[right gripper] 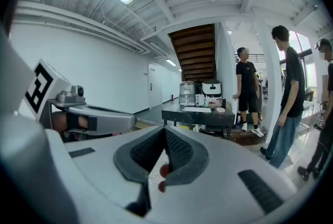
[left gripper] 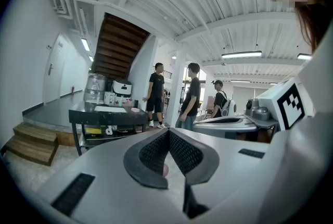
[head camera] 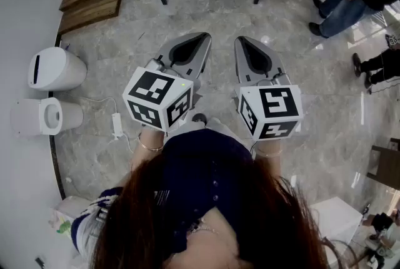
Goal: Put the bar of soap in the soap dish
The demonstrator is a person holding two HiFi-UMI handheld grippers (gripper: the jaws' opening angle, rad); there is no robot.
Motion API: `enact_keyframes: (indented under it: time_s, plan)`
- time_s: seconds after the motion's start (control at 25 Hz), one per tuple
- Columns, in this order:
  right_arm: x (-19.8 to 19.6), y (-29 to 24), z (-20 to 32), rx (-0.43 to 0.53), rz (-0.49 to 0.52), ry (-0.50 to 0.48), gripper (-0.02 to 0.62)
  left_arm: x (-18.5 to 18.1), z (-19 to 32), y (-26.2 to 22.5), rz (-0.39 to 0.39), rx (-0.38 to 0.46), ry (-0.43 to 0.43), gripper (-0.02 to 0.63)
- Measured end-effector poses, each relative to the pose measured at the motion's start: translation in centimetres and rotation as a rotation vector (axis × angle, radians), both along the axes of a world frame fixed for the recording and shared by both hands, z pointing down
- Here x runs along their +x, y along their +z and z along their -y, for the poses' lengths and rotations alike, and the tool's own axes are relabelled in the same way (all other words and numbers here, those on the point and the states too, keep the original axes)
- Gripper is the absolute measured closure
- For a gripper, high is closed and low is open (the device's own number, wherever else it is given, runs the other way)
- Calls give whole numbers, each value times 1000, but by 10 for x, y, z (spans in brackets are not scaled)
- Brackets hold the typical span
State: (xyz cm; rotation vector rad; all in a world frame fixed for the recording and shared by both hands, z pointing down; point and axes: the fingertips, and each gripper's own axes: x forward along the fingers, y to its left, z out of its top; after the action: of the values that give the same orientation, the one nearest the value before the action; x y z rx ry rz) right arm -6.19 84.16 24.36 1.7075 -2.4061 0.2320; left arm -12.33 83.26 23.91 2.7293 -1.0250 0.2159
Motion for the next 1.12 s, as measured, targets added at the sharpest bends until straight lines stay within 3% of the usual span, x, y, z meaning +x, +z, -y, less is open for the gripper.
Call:
enact_keyframes:
  time_s: [0.6, 0.84, 1.12]
  plan:
    - [30, 16, 44, -27, 26, -52, 588, 32, 40, 17, 16, -24, -29, 611]
    - [27, 34, 88, -74, 18, -80, 588, 29, 89, 29, 19, -38, -28, 611]
    - [25, 28, 174, -70, -6, -71, 588, 35, 179, 24, 16, -32, 16, 611]
